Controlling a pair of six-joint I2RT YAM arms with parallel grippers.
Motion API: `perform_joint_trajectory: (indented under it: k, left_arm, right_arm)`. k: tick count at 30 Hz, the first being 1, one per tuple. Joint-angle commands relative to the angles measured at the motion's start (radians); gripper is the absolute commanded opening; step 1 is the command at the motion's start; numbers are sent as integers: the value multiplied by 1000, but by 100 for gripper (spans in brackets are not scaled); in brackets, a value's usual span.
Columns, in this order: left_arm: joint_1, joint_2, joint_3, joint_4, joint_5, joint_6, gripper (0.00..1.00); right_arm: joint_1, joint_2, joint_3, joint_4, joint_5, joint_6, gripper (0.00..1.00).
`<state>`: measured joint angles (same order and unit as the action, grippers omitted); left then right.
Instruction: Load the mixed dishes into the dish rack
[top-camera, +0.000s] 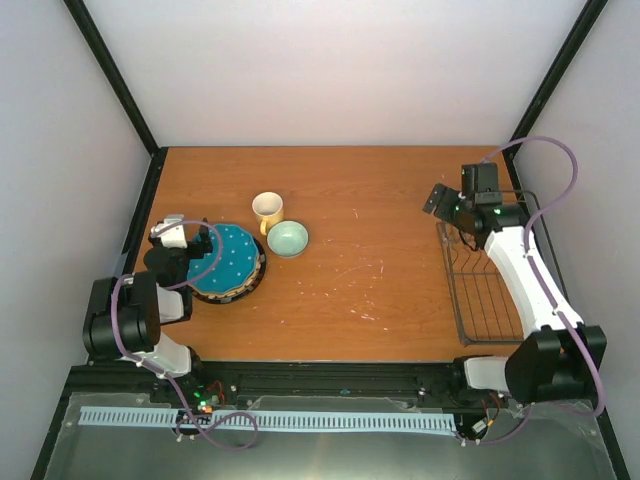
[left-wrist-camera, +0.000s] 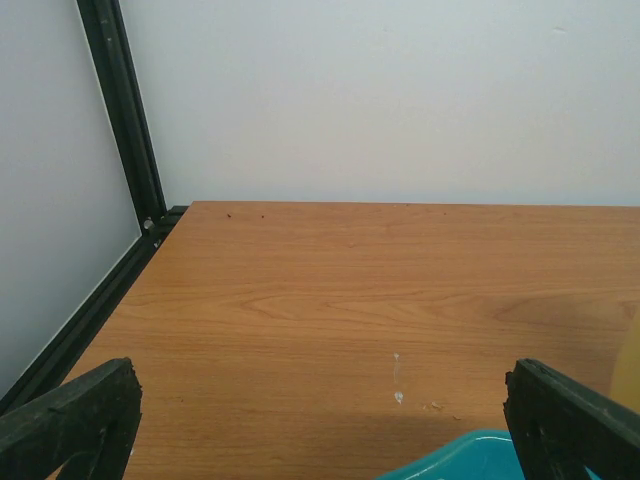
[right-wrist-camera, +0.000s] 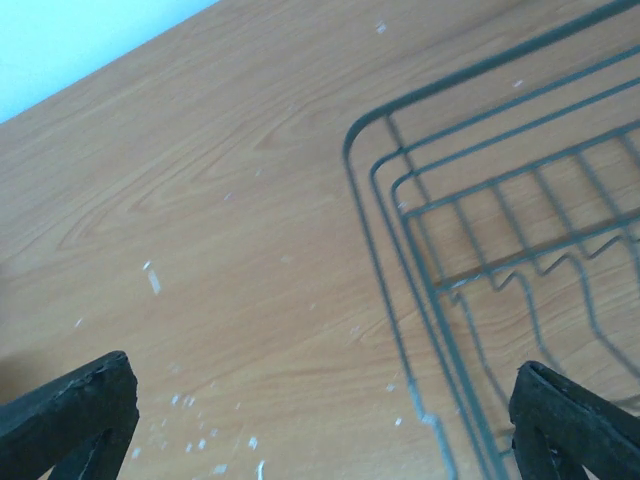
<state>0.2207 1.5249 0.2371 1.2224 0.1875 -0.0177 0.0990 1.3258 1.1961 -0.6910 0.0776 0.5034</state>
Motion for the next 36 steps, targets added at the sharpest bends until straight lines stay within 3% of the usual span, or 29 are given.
perform_joint_trajectory:
  k: [1,6,11,13,15,17,27,29,33,36]
  left_arm:
    - [-1,-1,19,23,6,-12,100]
    - [-1,-1,19,23,5,-14,100]
    - [-1,0,19,23,6,-13,100]
    - [-1,-1,19,23,6,-12,100]
    - [-1,-1,19,23,6,-14,100]
    - [-1,0,19,23,6,-13,100]
    - [-1,-1,20,19,6,-13,100]
    - [-1,-18,23,15,-52,-34,100]
    - [-1,-112,127,-254,-193,-95,100]
    - [-1,-133,301,-572,-298,-157,100]
  right_arm:
    - [3,-94,-67,-43,-184,-56,100]
    - [1,-212,-186,-117,-186,-42,100]
    - [1,-220,-120,-282,-87,-71,100]
    - [2,-190,-98,-333,-63,-95,93]
    - [2,-145,-78,-386,-41,-109,75]
    - [2,-98,-63,-435,-28,-116,64]
    - [2,-53,-108,-490,-5,-168,59]
    - [2,-51,-130,-493,0,-178,58]
    - [2,-55,-181,-486,-40,-187,56]
    - [5,-71,-211,-476,-66,-195,54]
